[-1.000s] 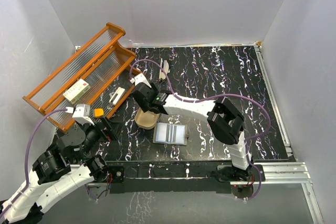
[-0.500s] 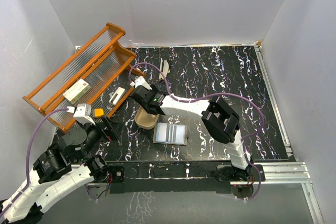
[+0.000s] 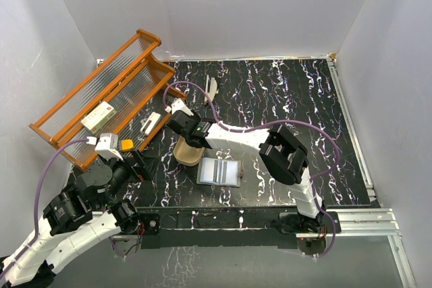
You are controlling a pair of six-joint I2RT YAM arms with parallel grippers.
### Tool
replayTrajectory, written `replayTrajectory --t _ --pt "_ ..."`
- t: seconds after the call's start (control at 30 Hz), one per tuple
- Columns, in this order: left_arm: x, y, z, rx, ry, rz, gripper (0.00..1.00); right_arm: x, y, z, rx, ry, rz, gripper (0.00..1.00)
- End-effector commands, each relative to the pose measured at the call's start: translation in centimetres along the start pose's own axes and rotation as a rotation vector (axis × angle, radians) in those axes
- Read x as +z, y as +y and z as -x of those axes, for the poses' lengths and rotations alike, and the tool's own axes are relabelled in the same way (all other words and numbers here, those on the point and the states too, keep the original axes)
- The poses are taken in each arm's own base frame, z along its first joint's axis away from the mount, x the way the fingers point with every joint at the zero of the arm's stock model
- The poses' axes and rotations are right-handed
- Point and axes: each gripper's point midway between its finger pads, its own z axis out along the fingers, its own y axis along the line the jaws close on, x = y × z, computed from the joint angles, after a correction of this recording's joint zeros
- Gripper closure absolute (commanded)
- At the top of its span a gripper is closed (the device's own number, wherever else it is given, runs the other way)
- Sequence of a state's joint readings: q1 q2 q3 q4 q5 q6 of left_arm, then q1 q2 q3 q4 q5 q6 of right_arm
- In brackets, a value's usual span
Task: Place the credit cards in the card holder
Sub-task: Pick up the credit card from the storage box.
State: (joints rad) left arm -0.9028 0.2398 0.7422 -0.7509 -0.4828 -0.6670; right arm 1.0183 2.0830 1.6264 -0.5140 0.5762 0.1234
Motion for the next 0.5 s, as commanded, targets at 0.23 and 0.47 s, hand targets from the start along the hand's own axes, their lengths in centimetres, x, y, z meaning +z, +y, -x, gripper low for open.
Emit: replayTrajectory --t 0.23,0.47 --pt "0.38 0.50 -0.31 0.024 0.015 0.038 0.01 -1.47 -1.28 3.30 0.033 -0.091 -0.013 0.76" --pt "0.32 0.72 -0.27 0.017 0.009 0.046 0.01 -2.09 -1.52 3.93 0.035 -0.107 -0.005 0.83"
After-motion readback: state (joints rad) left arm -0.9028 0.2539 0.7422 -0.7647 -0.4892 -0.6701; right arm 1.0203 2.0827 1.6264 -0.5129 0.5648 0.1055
